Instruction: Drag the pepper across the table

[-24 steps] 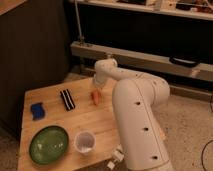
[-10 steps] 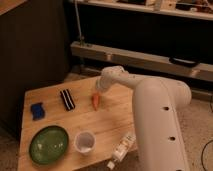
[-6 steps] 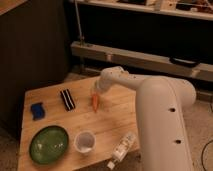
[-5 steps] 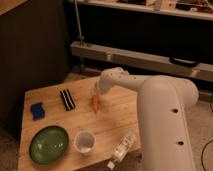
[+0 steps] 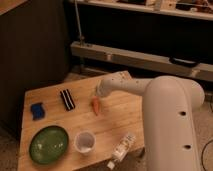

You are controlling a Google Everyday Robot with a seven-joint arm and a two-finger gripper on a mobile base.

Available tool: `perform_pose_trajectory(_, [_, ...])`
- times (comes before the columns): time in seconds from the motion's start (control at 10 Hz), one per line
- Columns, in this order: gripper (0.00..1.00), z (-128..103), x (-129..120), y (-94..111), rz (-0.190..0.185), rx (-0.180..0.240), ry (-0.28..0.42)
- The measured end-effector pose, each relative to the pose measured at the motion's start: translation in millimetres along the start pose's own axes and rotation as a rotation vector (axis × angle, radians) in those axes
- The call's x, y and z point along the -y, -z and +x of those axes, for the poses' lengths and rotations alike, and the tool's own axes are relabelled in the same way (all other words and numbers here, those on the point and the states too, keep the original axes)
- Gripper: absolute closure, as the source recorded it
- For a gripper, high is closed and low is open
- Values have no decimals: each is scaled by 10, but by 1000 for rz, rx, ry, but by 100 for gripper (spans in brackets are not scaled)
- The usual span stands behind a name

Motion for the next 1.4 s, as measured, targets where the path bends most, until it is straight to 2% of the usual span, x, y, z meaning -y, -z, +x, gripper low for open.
perform_pose_trajectory(1.0, [69, 256, 33, 132, -15, 27, 31])
perform_pose_trajectory(1.4, [69, 376, 41, 186, -18, 21, 27])
